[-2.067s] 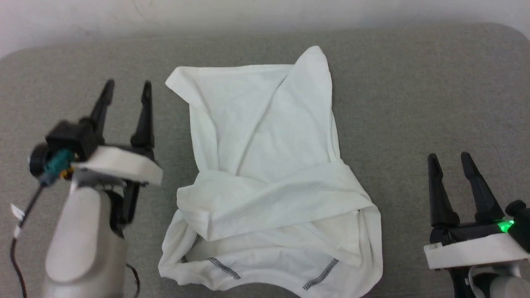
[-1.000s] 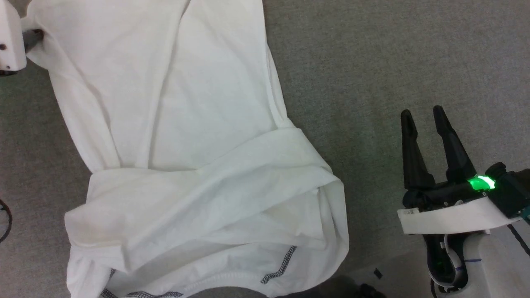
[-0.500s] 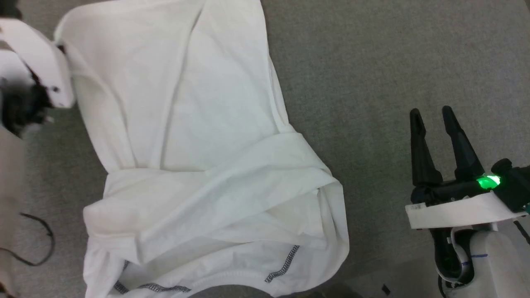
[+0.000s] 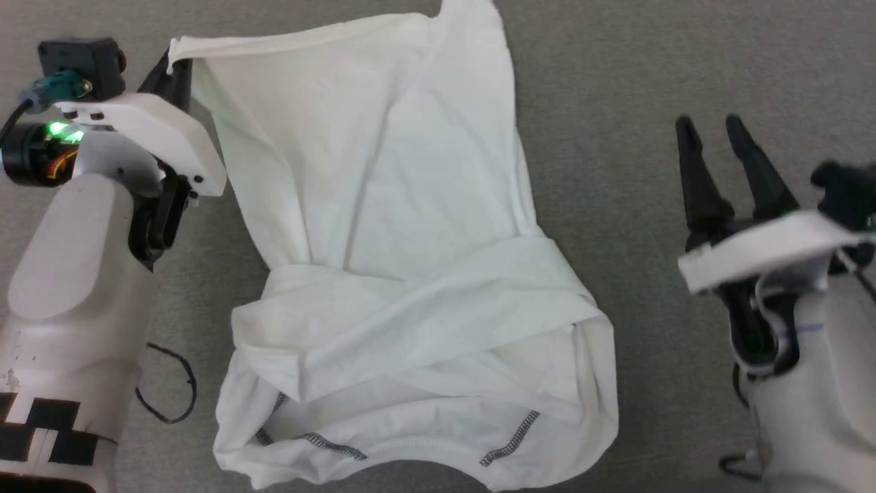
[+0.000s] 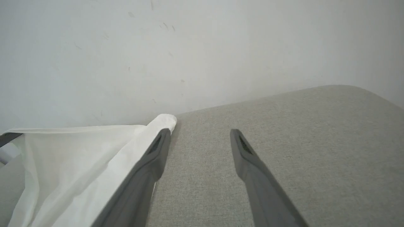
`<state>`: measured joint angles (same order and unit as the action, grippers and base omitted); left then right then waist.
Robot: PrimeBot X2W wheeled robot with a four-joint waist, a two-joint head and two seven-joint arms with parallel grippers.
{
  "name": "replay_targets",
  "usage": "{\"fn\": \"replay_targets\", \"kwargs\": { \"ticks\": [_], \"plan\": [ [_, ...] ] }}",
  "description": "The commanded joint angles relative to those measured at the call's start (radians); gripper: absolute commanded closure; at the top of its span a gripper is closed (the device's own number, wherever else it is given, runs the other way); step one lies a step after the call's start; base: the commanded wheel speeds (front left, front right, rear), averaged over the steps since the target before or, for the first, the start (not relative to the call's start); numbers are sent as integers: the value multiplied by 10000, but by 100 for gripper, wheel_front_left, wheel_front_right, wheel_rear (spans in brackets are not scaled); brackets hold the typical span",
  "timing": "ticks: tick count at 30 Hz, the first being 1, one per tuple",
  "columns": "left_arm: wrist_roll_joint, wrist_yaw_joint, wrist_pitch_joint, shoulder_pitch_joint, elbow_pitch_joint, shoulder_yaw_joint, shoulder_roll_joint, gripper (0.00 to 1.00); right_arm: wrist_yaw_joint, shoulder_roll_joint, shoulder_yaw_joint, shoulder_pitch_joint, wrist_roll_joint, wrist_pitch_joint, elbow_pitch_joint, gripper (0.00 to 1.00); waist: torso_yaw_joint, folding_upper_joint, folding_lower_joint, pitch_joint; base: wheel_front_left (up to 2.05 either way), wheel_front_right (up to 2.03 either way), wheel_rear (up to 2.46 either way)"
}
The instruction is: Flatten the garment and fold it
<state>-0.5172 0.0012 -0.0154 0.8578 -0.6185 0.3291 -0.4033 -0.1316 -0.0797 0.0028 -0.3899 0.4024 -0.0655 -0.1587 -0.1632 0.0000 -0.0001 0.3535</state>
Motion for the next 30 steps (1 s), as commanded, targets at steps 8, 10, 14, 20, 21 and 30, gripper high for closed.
{"fn": "replay_targets", "kwargs": {
  "ticks": [8, 10, 14, 20, 21, 30],
  "plan": [
    [245, 66, 407, 811, 550, 227, 427, 100, 9, -559, 393, -3816, 1068, 1664, -2829, 0, 890, 0, 1, 1217, 0, 0, 0],
    [300, 67, 448, 1103, 685, 298, 533, 100, 9, -687, 530, -4772, 1170, 2273, -3669, 0, 1057, 0, 1, 1563, 0, 0, 0],
    [387, 57, 537, 1626, 936, 448, 780, 100, 9, -924, 871, -6518, 1293, 3587, -5205, 0, 1416, 0, 1, 2185, 0, 0, 0],
    [433, 132, 676, 2049, 1238, 592, 1104, 100, 9, -1143, 1451, -8424, 1414, 5250, -6747, 0, 1934, 0, 1, 2800, 0, 0, 0],
    [434, 147, 705, 2088, 1290, 601, 1134, 100, 9, -1166, 1521, -8678, 1409, 5404, -6915, 0, 1998, 0, 1, 2882, 0, 0, 0],
    [377, 206, 1003, 2178, 1862, 675, 1348, 100, 9, -1256, 1924, -10190, 985, 5803, -8310, 0, 2499, 0, 1, 3428, 0, 0, 0]
  ]
}}
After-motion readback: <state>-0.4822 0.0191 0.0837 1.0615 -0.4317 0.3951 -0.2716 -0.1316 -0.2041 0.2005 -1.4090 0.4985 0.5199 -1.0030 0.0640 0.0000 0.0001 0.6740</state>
